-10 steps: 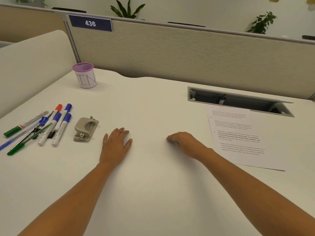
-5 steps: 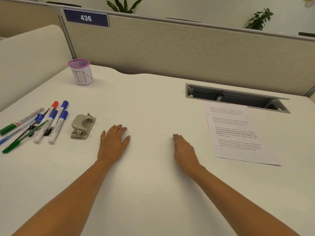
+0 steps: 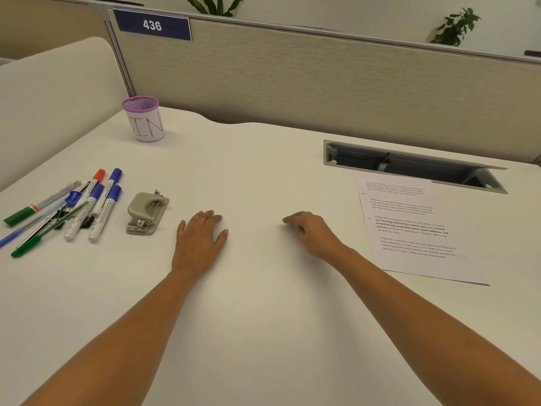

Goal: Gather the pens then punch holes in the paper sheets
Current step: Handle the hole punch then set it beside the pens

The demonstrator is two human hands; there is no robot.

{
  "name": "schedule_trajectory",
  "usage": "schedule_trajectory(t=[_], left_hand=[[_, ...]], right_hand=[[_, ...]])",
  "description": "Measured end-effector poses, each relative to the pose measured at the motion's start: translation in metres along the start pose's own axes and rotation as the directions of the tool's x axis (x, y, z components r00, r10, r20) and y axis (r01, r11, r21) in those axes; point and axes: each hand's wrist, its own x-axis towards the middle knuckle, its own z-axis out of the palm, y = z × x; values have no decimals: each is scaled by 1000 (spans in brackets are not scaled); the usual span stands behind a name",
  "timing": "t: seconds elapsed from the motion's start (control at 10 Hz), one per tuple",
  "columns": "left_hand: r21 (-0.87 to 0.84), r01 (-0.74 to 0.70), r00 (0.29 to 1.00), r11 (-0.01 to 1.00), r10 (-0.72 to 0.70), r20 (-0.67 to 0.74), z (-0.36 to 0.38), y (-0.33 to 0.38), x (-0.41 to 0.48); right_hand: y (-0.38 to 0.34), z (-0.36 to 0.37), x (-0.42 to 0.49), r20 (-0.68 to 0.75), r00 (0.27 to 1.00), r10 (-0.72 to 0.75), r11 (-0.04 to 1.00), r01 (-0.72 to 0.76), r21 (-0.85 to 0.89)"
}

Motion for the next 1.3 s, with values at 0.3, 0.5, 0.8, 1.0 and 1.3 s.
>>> schedule_trajectory(t=[0.3, 0.5, 0.8, 1.0, 1.3], left_hand=[[7, -9, 1000, 1000, 9, -9, 1, -2, 0], [-1, -9, 1000, 1000, 9, -13, 1, -2, 0], [2, 3, 1000, 1000, -3, 3, 0, -1, 0], [-3, 4, 1000, 1000, -4, 1, -1, -1, 0], [17, 2, 1000, 1000, -2, 11, -2, 0, 0]], right_hand=[[11, 6, -20, 68, 967, -244, 902, 252, -350], [10, 15, -31, 8, 990, -142, 978, 142, -152], [2, 18, -31, 41, 998, -52, 992, 56, -117], [-2, 15, -25, 28, 999, -45, 998, 47, -50], [-1, 15, -22, -48, 963, -267, 897, 230, -377]])
